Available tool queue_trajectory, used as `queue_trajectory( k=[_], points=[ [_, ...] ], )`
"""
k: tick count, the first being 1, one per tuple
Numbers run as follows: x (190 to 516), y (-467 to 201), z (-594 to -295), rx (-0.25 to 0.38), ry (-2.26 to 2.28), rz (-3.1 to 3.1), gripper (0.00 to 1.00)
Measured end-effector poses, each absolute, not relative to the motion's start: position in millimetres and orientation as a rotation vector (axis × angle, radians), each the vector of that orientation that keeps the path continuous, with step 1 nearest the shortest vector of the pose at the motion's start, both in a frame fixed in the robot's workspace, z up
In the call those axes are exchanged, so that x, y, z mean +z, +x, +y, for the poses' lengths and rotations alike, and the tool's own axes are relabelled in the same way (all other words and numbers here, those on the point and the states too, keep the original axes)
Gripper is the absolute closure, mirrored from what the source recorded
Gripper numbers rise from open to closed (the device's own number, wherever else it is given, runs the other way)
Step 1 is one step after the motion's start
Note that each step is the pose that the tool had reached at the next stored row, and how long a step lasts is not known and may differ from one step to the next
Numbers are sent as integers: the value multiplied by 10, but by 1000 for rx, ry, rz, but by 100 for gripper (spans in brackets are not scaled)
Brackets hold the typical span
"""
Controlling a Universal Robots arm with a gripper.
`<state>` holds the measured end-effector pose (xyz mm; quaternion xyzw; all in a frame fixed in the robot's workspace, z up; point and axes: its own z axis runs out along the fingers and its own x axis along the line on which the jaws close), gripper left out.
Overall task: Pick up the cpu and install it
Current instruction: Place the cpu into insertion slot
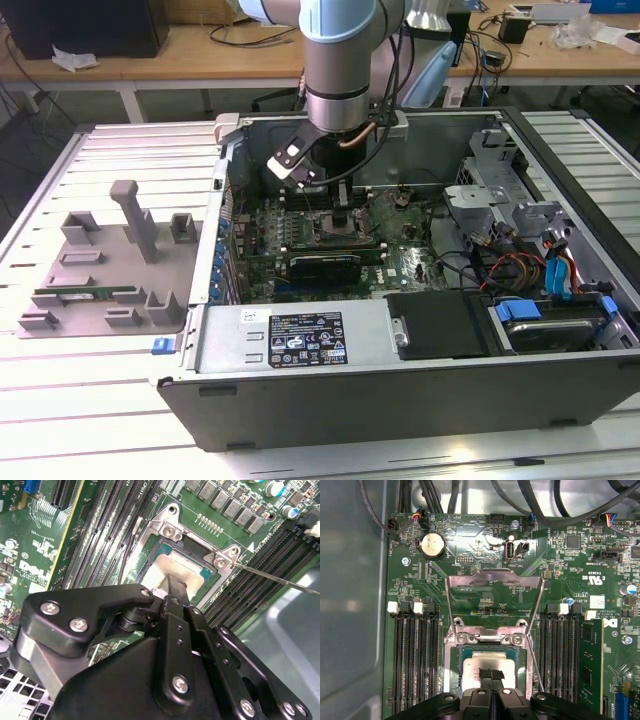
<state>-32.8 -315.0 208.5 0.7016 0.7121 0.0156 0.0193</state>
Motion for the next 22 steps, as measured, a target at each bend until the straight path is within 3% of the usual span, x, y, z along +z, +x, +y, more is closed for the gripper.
queue_trajectory(
  k=[22],
  points=[
    [2023,-328,-3150,48,2177,2210,89]
  ],
)
